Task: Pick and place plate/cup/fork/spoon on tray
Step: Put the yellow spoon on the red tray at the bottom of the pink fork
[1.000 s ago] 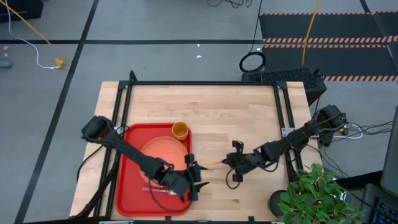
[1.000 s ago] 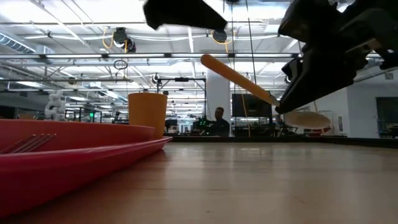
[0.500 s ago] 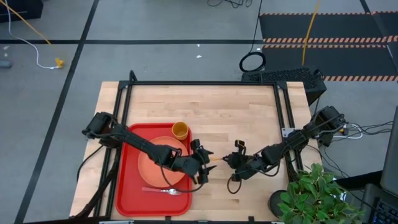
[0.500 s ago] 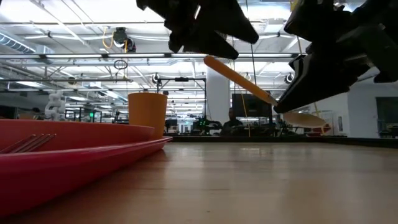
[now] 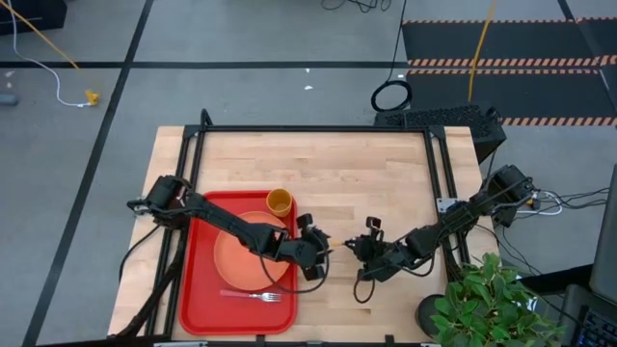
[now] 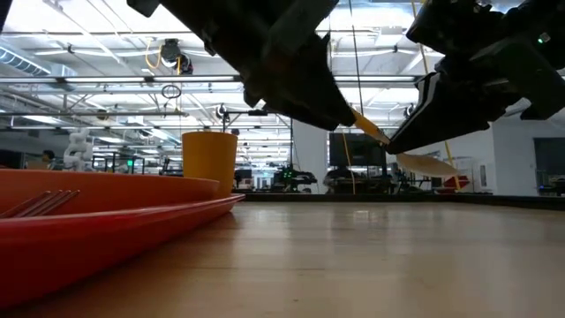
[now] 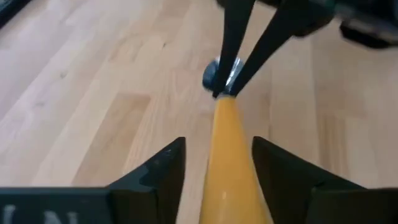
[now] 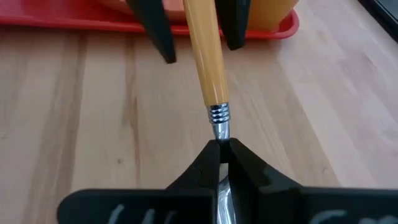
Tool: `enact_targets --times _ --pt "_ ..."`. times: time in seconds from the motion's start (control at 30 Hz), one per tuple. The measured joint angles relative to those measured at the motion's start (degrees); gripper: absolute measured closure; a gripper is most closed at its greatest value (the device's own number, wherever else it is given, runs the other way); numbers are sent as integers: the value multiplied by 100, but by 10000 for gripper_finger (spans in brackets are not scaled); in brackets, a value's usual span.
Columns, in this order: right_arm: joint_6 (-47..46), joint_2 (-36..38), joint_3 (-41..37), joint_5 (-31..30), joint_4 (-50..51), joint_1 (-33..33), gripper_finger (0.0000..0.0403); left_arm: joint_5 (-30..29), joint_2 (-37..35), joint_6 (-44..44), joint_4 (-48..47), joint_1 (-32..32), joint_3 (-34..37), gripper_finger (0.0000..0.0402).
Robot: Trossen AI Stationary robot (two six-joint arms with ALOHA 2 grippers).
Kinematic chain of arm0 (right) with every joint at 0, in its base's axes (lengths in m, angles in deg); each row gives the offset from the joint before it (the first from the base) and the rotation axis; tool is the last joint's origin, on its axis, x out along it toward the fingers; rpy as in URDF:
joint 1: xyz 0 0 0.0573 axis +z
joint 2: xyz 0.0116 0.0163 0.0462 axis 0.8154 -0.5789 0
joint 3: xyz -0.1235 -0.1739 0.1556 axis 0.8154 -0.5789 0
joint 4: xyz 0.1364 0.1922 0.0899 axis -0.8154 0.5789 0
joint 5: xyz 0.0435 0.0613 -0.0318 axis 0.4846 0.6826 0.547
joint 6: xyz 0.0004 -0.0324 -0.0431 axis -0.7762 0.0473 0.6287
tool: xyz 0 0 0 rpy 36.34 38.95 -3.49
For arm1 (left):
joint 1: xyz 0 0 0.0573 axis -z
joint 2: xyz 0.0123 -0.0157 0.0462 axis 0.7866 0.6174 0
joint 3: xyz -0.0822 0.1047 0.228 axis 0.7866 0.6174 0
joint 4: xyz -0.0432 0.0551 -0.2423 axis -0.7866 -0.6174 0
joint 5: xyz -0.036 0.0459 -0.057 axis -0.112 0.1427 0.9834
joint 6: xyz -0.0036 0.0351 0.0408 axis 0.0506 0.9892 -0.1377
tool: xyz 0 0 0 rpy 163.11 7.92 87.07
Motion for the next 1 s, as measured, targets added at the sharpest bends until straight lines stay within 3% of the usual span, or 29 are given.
enact_targets --times 0.3,1.0 --pt "188 0 0 -140 7 0 399 121 -13 14 225 -4 0 304" --pt "557 0 0 -144 -214 -4 402 147 -15 -121 304 99 0 311"
